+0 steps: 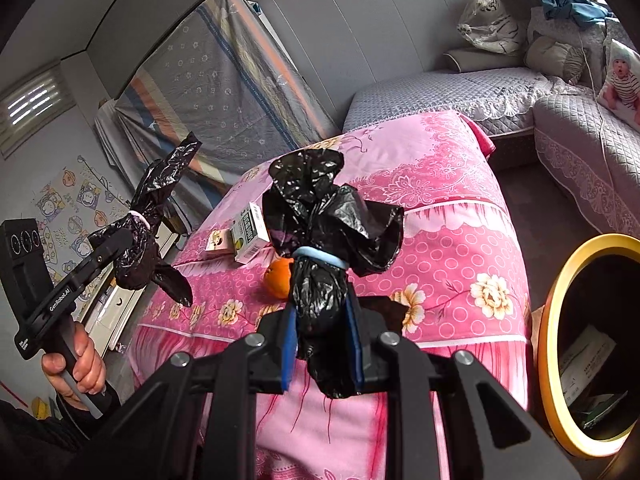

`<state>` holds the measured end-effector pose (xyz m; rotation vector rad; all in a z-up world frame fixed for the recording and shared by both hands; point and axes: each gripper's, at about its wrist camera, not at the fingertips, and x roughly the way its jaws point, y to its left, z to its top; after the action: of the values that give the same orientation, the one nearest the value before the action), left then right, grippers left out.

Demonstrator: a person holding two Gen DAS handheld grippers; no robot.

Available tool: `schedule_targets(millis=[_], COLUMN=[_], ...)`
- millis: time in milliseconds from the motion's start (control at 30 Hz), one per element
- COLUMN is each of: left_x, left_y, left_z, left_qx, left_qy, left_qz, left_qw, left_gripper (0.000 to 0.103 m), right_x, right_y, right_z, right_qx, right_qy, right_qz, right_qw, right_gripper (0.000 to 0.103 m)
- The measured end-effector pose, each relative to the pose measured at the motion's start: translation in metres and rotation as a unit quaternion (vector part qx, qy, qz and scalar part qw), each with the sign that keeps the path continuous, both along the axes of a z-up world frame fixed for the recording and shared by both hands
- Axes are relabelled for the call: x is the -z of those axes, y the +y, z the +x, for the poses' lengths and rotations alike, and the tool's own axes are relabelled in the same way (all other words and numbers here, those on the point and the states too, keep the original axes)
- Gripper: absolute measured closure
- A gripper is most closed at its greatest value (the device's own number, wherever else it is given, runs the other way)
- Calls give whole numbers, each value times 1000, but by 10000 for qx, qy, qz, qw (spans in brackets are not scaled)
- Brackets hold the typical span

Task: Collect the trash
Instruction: 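Carry the black bags over the yellow-rimmed bin with both tools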

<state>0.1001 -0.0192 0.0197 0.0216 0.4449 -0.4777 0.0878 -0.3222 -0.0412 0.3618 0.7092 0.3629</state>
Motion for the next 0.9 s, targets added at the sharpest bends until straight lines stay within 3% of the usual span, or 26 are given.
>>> schedule_targets(millis=[367, 900], left_x=[-9, -19], left_y=[-29, -115], left_z=[-8, 9], left_qx=[-40, 592], left_qy=[-175, -371], left_qz=[108, 373], left_qw=[9998, 9969], left_gripper=[84, 84], right_x=[-5, 4], right_y=[-9, -99], right_z=[-5, -22], right_qx=[68, 1249], right_qy=[-159, -277], right_qz=[77, 135], right_qw=[9998, 9917], right_gripper=[83, 83])
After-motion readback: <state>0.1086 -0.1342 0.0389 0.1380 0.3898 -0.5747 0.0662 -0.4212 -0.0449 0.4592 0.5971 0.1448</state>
